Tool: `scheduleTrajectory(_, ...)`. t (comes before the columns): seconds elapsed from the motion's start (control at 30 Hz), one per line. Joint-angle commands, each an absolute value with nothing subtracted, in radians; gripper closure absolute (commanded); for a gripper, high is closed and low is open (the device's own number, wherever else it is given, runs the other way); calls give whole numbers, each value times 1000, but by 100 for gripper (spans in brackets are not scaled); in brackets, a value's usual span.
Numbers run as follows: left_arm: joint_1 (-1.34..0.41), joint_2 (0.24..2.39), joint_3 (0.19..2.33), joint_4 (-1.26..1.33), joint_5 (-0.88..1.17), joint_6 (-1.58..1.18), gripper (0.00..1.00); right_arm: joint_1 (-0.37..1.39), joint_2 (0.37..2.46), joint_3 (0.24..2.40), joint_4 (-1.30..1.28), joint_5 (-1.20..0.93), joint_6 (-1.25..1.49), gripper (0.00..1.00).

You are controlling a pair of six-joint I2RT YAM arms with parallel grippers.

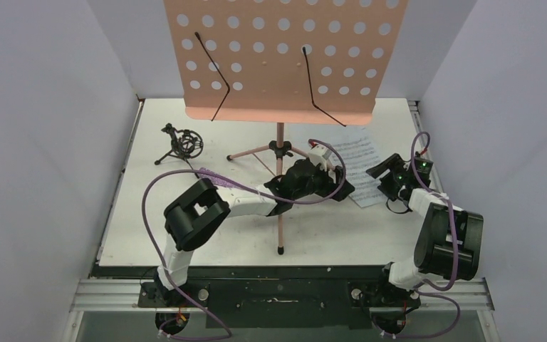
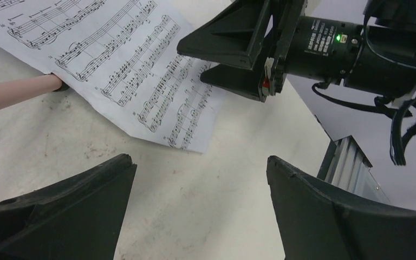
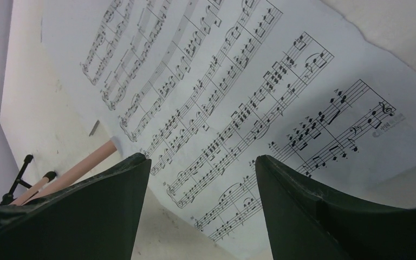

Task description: Set up the instrument practice props

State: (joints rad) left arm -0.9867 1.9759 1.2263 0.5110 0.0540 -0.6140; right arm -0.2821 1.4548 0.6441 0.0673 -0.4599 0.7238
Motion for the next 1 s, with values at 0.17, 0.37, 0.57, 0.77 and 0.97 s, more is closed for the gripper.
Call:
scheduleTrajectory(0.17, -990, 2134, 1415, 483, -57, -671, 8, -291, 1514, 580, 131, -368, 807, 30)
scheduleTrajectory(0.37, -989, 2184, 1451, 430, -121, -706, 7, -300, 1531, 535, 161, -412, 858, 31)
scheduleTrajectory(0.57, -986, 2244, 1469, 464, -140, -766, 7, -314, 1566, 522, 189, -466, 886, 31)
scheduleTrajectory(0.77, -984, 2337, 1549, 488, -76, -805, 11, -319, 1582, 516, 212, -527, 911, 32)
scheduleTrajectory(0.97, -1002, 2307, 1492, 506, -173, -779, 11, -321, 1558, 512, 203, -532, 914, 33)
